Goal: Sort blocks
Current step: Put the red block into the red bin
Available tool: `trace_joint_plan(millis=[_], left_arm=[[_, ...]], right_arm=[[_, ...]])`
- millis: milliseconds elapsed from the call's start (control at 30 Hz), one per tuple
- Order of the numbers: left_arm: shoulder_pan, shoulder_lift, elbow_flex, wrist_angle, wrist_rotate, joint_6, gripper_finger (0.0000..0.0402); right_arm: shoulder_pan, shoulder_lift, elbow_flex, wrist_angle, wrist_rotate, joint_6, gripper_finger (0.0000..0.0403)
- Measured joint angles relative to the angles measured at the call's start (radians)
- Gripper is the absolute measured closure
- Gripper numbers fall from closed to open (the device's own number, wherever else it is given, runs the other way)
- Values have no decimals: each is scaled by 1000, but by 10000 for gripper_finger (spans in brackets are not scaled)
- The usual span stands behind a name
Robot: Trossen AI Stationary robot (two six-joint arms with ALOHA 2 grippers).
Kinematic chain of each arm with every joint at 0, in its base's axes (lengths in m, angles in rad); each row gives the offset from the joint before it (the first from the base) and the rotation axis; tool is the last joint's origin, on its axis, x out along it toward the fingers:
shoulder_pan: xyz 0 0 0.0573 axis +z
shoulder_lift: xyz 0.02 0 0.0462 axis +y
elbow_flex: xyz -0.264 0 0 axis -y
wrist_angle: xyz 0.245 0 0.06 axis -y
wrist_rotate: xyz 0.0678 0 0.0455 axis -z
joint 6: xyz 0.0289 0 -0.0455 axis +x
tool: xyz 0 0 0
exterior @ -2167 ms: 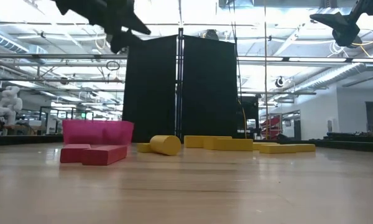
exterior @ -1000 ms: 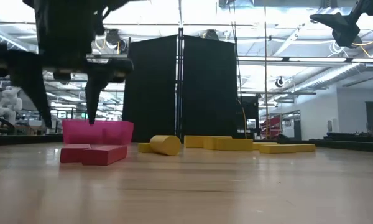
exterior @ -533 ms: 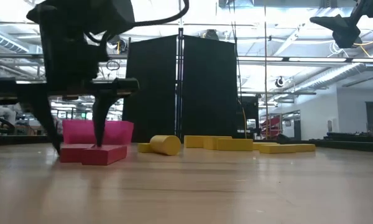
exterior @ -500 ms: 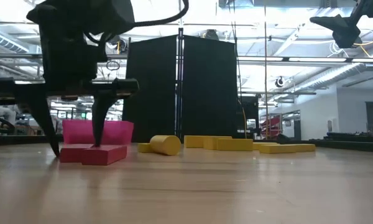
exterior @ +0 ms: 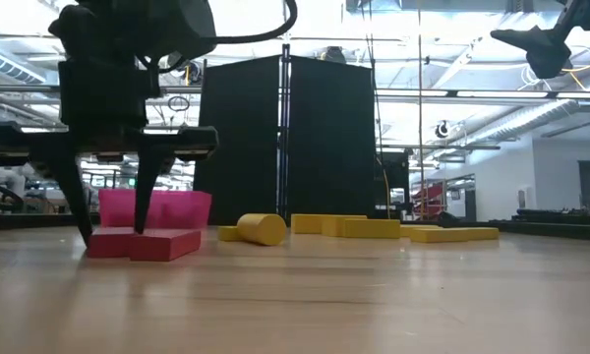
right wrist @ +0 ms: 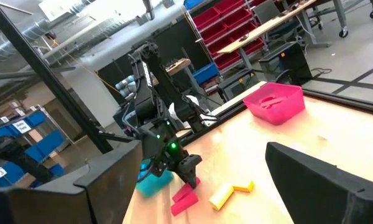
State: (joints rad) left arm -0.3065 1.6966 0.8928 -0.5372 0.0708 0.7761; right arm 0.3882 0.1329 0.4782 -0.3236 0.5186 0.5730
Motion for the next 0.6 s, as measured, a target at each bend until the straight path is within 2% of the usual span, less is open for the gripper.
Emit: trace_joint_plan(millis=[100, 433, 600], left_arm=[[0, 0, 0, 1, 1, -1, 274], [-3, 2, 1, -2, -34, -40, 274], [-3, 10, 54, -67, -46, -97, 274]], right_arm=[[0, 0, 0, -8, 1, 9, 65], [0, 0, 0, -8, 6, 21, 65], [0, 0, 0, -8, 6, 36, 65]])
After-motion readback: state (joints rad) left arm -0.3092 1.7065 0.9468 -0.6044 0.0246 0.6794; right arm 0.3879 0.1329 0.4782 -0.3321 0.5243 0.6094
